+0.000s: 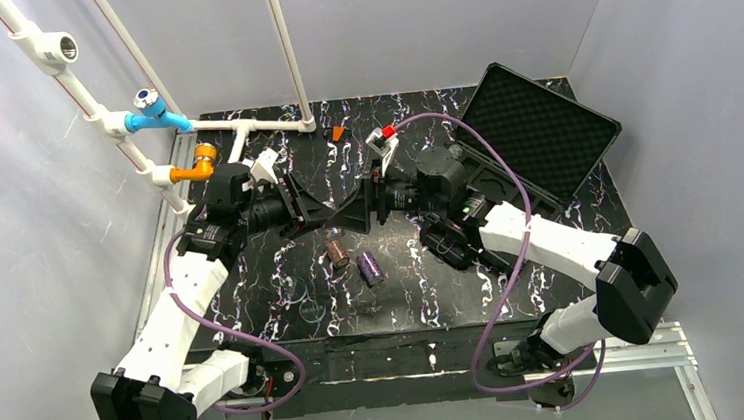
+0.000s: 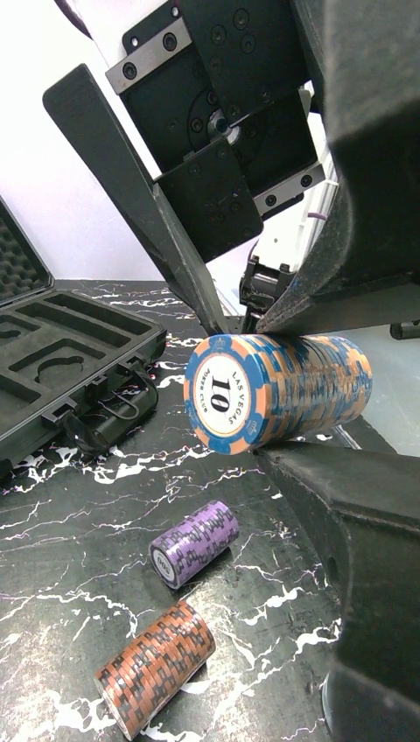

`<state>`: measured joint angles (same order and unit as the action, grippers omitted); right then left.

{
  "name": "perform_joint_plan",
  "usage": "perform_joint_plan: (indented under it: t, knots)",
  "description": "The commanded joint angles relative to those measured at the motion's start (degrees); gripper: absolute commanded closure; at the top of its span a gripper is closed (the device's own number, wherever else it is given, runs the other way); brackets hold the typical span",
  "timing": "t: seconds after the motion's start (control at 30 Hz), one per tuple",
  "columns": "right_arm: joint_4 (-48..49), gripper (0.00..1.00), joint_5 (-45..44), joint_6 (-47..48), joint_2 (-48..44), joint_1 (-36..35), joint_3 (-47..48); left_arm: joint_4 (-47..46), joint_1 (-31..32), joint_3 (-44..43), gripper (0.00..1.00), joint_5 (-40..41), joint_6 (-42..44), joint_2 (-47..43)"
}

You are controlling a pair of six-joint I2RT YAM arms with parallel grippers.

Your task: Pack up texas hold em set

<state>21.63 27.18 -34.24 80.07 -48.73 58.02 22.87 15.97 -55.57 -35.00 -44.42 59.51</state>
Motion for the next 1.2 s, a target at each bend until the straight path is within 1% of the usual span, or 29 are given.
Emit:
perform_joint_plan:
  t: [0.0, 0.23, 0.43, 0.57, 0.63, 0.7, 0.9, 0.97, 1.1, 1.17]
  knots:
    - [3.03, 0.18, -0.64, -0.57, 1.08, -0.98, 3.81, -12.78, 0.29, -6.64, 1.00, -1.02, 5.31, -5.57]
    - [-4.99, 0.25, -2.12, 1.56, 3.82, -2.27, 7.01, -12.65, 0.28, -6.77, 1.00, 0.16, 6.28, -6.27]
    - [-12.27, 0.26, -5.73, 3.69, 4.88, -3.11, 9.20, -12.44, 0.28, -6.39, 1.00, 1.80, 7.69, -7.11]
    - [-17.13, 0.19, -7.76, 4.97, 5.91, -3.46, 11.71, -12.33, 0.28, -6.28, 1.00, 2.49, 8.16, -7.12]
    - [-18.43, 0.17, -8.69, 5.15, 6.06, -3.56, 12.18, -12.25, 0.22, -6.22, 1.00, 3.04, 8.54, -7.10]
    - [-18.91, 0.18, -9.68, 5.07, 5.97, -3.56, 12.05, -12.24, 0.29, -6.24, 1.00, 3.34, 8.72, -6.95]
    - [-18.09, 0.26, -10.18, 4.21, 5.99, -3.81, 11.06, -12.91, 0.29, -5.50, 1.00, 3.79, 8.92, -6.57]
    - [-17.15, 0.26, -10.39, 3.86, 5.68, -3.87, 10.66, -13.03, 0.29, -5.26, 1.00, 3.80, 8.87, -6.46]
    - [-14.64, 0.22, -9.95, 3.72, 4.80, -4.00, 10.32, -13.04, 0.28, -4.69, 1.00, 3.97, 9.01, -6.40]
    - [-13.57, 0.21, -9.95, 3.51, 4.30, -4.00, 10.21, -13.04, 0.29, -4.49, 1.00, 3.98, 9.00, -6.42]
